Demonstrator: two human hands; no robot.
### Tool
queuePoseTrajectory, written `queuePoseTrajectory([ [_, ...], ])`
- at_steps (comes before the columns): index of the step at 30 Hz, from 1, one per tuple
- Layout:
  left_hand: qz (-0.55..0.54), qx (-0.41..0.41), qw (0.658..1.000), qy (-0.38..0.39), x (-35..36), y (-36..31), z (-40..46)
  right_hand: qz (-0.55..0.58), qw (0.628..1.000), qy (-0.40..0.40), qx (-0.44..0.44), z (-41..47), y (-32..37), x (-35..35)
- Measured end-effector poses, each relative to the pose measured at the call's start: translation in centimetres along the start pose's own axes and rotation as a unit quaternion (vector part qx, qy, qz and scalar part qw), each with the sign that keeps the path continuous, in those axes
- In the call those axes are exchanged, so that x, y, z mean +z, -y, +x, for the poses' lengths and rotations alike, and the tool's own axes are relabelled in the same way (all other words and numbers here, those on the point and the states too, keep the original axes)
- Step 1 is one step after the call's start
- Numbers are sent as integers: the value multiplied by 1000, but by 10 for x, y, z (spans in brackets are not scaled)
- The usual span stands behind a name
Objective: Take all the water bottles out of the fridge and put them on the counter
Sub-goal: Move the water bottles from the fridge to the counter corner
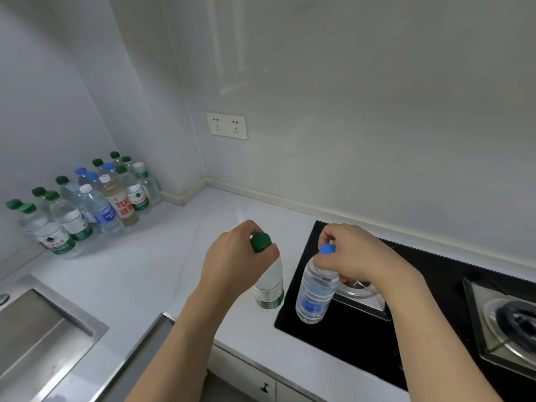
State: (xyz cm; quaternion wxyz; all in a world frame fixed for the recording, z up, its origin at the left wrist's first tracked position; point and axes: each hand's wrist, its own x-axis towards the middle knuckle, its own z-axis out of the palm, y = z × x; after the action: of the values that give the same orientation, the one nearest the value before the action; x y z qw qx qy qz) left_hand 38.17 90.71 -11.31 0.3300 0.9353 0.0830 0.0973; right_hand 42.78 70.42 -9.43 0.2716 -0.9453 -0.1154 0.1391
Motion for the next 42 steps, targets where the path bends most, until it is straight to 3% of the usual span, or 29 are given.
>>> queuePoseTrajectory([
  [10, 16, -23, 1000, 5, -43, 86, 41, 11, 999, 36, -7, 60, 75, 50],
  [29, 39, -116, 992, -19, -95, 210, 182, -11, 992, 113, -62, 263, 188, 106],
  [34, 20, -128, 992, -4, -125, 266, 213, -40, 989, 123, -71, 305, 243, 144],
  [42, 23, -140, 989, -48, -182, 360, 235, -60, 982, 151, -92, 353, 327, 198],
])
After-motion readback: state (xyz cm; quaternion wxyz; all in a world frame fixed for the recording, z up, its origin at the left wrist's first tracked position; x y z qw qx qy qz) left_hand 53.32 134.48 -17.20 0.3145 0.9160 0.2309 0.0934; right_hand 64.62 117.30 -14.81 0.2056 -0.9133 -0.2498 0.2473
